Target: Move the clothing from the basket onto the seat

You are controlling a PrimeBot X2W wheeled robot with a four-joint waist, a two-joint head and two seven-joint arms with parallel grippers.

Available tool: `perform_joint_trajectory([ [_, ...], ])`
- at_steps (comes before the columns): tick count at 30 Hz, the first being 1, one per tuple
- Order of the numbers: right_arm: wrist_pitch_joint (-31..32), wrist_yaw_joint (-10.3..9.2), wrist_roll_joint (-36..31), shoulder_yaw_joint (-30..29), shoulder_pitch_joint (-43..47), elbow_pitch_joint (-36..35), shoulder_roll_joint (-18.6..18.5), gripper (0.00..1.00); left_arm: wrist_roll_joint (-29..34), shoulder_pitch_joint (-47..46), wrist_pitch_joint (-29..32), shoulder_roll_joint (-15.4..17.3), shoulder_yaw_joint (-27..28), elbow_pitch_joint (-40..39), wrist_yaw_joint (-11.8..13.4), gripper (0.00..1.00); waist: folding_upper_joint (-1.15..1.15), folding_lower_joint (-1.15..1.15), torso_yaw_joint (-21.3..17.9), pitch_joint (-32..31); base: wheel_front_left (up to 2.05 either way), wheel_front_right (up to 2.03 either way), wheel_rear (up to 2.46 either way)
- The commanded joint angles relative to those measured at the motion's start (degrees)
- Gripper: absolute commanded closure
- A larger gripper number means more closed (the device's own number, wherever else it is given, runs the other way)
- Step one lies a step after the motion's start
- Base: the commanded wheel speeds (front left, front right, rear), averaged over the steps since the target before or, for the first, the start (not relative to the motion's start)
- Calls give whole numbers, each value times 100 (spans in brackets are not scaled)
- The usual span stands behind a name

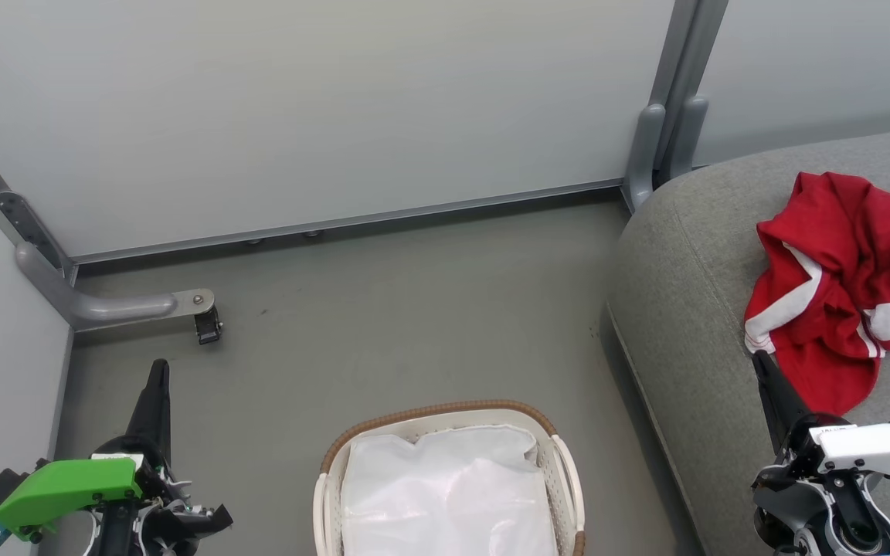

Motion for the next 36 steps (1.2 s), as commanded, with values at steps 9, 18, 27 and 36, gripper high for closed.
perform_joint_trajectory([
  [9,16,0,22,-13,-49,-20,-34,100,-17,-72,19,40,13,-12,-26,100,0,0,0,0,0,0,0],
  [18,15,0,23,-13,-49,-20,-34,100,-17,-72,19,40,13,-13,-26,100,0,0,0,0,0,0,0],
  [27,15,0,23,-12,-49,-20,-33,100,-18,-72,18,40,12,-13,-26,100,0,0,0,0,0,0,0],
  [36,15,0,23,-12,-49,-19,-33,100,-18,-72,18,39,12,-13,-26,100,0,0,0,0,0,0,0],
])
